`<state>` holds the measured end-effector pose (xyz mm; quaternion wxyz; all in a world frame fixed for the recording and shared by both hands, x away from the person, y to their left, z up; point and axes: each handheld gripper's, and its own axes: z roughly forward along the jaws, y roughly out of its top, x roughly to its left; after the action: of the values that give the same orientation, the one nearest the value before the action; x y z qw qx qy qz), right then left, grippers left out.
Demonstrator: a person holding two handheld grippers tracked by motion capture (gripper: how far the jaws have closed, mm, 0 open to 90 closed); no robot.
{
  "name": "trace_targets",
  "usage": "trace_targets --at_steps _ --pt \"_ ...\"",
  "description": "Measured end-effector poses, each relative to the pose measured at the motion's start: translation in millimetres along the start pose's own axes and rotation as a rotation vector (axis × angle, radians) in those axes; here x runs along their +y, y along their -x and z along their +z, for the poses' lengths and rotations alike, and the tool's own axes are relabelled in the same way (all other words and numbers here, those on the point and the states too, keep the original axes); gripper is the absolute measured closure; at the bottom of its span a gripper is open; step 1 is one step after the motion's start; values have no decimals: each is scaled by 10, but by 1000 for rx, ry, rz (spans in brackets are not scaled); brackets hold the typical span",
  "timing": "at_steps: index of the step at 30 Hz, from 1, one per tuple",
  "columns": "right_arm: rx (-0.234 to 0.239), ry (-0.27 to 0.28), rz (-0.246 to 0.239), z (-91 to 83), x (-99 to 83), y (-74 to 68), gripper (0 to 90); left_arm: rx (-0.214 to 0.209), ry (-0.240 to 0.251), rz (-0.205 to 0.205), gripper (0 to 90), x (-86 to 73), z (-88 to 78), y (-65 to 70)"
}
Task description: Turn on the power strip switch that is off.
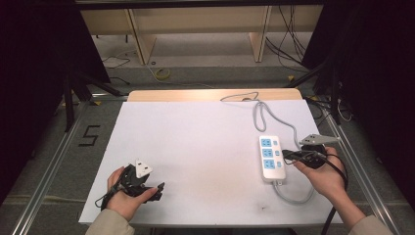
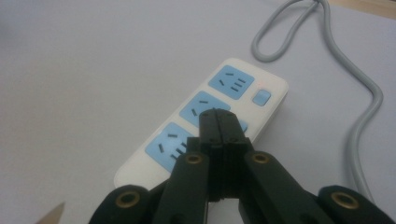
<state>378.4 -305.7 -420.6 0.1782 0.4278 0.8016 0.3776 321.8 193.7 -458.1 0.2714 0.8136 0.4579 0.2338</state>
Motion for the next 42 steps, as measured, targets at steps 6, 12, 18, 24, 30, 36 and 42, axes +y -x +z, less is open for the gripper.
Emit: trace_targets --at_steps 6,12,18,24,30,36,42 --pt "-2 -9 6 36 26 18 900 0 2 0 99 0 4 3" --pt "3 -13 18 62 46 30 900 -1 -1 4 100 1 4 2" --pt "-1 -22 11 88 63 39 900 -2 0 8 100 4 5 8" --pt "-10 -26 14 106 82 50 900 -4 4 9 101 14 7 26" --pt "-15 -32 17 128 97 64 900 -3 3 8 102 13 6 19" --pt "-16 -42 19 155 114 72 900 -3 3 9 103 15 6 21" --pt "-18 -57 28 180 131 77 900 -4 3 7 103 16 7 23"
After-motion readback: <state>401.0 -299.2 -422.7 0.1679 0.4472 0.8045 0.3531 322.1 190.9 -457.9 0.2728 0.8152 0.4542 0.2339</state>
